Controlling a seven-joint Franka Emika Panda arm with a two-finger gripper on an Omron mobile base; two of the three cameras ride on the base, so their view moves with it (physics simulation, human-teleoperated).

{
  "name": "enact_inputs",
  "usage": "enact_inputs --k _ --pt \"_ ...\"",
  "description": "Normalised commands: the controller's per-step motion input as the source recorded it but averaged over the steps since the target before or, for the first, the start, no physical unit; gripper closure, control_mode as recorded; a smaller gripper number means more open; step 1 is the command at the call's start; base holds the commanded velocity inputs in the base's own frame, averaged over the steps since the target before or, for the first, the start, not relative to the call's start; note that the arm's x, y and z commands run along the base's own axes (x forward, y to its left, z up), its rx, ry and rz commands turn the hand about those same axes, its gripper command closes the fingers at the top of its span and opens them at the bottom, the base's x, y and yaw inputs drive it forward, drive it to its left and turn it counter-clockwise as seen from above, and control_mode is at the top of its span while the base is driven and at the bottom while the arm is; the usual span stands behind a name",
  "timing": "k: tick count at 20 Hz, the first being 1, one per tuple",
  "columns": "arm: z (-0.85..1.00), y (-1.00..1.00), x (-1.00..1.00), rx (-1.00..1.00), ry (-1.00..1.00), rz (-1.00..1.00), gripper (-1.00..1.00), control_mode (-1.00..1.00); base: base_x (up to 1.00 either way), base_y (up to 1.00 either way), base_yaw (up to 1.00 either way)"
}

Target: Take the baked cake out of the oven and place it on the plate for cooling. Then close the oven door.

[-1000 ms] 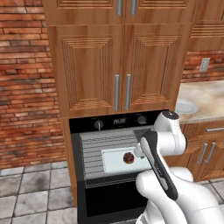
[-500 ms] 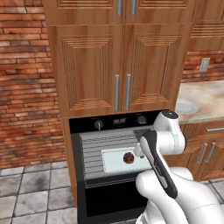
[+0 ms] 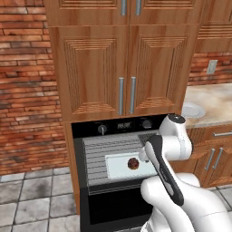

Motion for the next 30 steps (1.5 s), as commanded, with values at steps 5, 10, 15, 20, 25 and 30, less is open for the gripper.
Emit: enact_inputs --k 5,10,15,20,25,30 --pt "-0.07 0.00 0.00 0.00 -0.06 -0.01 -1.00 -1.00 0.00 0.00 0.00" --pt "-0.10 0.00 0.00 0.00 -0.05 0.00 -1.00 -1.00 0.00 0.00 0.00" --pt "-0.16 0.00 0.01 0.00 -0.08 0.00 -1.00 -1.00 0.00 0.00 0.00" --pt "-0.01 0.00 0.20 0.00 -0.07 -0.01 -1.00 -1.00 0.00 0.00 0.00" --pt "0.00 0.00 0.28 0.00 -0.06 -0.03 -1.00 -1.00 0.00 0.00 0.00" --pt "-0.04 0.00 0.28 0.00 -0.04 -0.03 -1.00 -1.00 0.00 0.00 0.00"
